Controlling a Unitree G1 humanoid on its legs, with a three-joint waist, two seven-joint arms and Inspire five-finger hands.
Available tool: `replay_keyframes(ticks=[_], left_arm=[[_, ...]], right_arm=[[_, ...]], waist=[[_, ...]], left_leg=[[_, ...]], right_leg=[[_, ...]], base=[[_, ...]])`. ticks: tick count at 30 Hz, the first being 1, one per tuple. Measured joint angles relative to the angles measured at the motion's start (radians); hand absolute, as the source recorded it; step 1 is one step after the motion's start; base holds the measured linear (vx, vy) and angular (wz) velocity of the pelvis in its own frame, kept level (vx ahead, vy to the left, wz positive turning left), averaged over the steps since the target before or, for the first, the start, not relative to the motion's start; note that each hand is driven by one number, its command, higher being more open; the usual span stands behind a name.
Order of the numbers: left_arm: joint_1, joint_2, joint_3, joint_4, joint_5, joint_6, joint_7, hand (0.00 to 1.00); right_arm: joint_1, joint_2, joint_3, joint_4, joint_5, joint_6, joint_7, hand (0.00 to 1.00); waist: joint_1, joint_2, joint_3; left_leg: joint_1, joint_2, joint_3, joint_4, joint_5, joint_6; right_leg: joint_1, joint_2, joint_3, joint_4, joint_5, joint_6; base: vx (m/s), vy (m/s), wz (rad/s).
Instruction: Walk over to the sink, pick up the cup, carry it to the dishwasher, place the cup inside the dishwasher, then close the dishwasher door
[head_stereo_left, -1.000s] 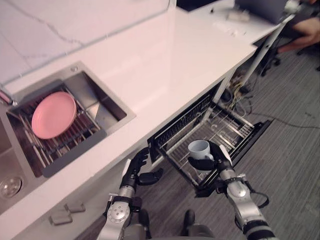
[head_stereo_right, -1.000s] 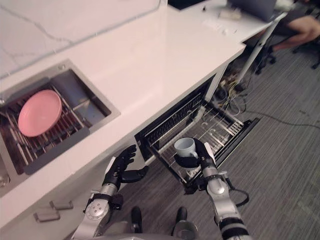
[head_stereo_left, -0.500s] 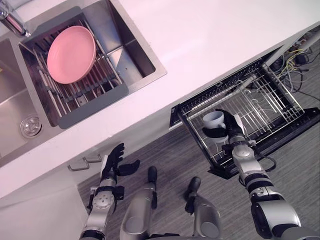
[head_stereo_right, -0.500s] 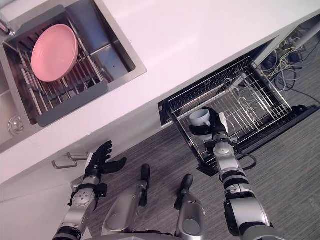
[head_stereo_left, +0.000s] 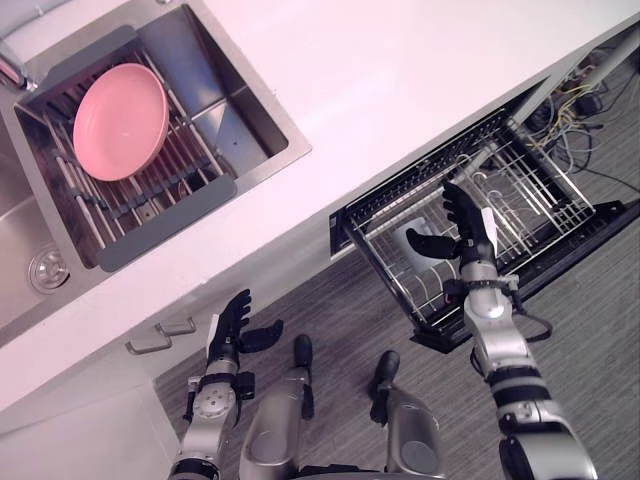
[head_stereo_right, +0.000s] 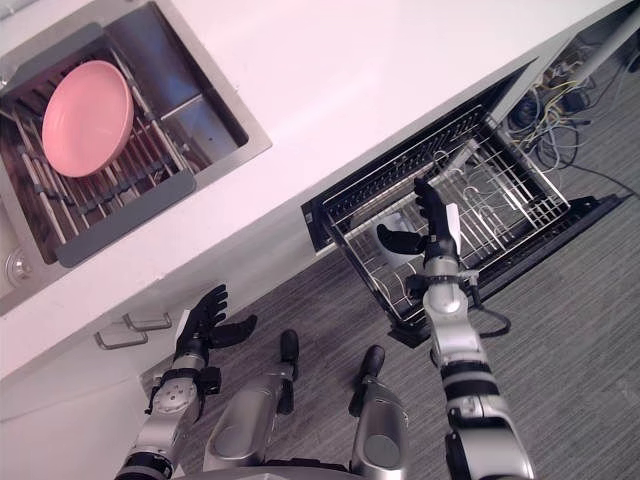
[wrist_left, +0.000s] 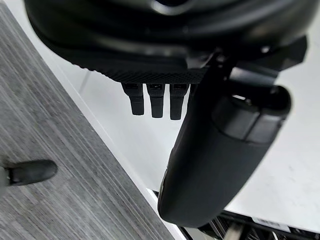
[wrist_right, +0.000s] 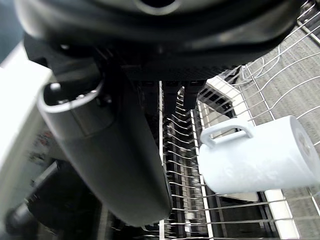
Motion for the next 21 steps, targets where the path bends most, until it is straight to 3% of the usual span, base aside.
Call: replay_keyframes(ticks=[5,9,11,16,17,18,20,21], left_arm=[[0.028,-0.005,0.004,0.085,0.001,0.012,0.003,0.9],[0.069,-0.042,0.028,0.123,0.001,0.023,0.008,0.9],[0.086,-0.052,0.036,0.14,0.001,0.023,0.014,0.9],[0.1,-0.063,0.055,0.163,0.002,0.022,0.028,0.9],[0.101,-0.07,0.055,0.169,0.01,0.022,0.028,0.9],[0.104,-0.072,0.054,0.171,0.014,0.022,0.028,0.9],[0.129,-0.076,0.037,0.172,0.021,0.022,0.027,0.9],[0.138,-0.077,0.037,0.171,0.022,0.022,0.025,0.9]], right_arm=[[0.228,0.094,-0.03,-0.289,-0.003,-0.015,0.0,0.9],[0.317,0.119,-0.024,-0.443,-0.021,-0.044,0.009,0.9],[0.345,0.135,-0.014,-0.496,-0.024,-0.074,0.014,0.9],[0.358,0.13,0.013,-0.575,-0.031,-0.137,0.023,0.9],[0.357,0.116,0.012,-0.572,-0.029,-0.141,0.024,0.9],[0.356,0.106,0.012,-0.569,-0.029,-0.14,0.025,0.9],[0.321,0.031,0.014,-0.558,-0.029,-0.14,0.028,0.9],[0.3,0.014,0.015,-0.549,-0.029,-0.14,0.03,0.9]], waist=[[-0.031,-0.04,-0.03],[-0.032,-0.061,-0.096],[-0.029,-0.061,-0.136],[-0.027,-0.055,-0.167],[-0.029,-0.043,-0.176],[-0.026,-0.041,-0.18],[-0.027,-0.017,-0.195],[-0.027,-0.012,-0.198]], left_leg=[[0.078,0.008,0.0,-0.035,-0.005,-0.007],[0.112,0.009,0.0,-0.01,-0.009,-0.014],[0.122,0.008,-0.012,-0.01,-0.013,-0.016],[0.104,-0.001,-0.054,0.011,-0.017,-0.021],[0.083,0.03,0.041,0.017,-0.06,0.003],[0.077,0.047,0.105,0.026,-0.061,0.002],[0.043,0.141,0.334,0.105,-0.062,0.001],[0.035,0.152,0.362,0.117,-0.062,0.003]], right_leg=[[0.066,0.006,-0.006,-0.002,-0.032,0.004],[0.13,0.006,-0.024,-0.036,-0.034,0.004],[0.156,0.006,-0.04,-0.05,-0.034,0.004],[0.22,-0.005,-0.145,-0.062,-0.053,0.016],[0.23,-0.004,-0.199,-0.061,-0.055,0.016],[0.234,-0.001,-0.22,-0.061,-0.054,0.017],[0.261,-0.01,-0.31,-0.075,-0.05,0.024],[0.263,-0.012,-0.326,-0.074,-0.049,0.026]], base=[[0.11,-0.041,-0.01],[0.14,-0.02,0.09],[0.08,-0.004,0.24],[-0.05,-0.015,0.58],[-0.13,-0.002,0.93],[-0.12,-0.003,1.15],[-0.04,0.047,1.13],[-0.04,0.107,0.88]])
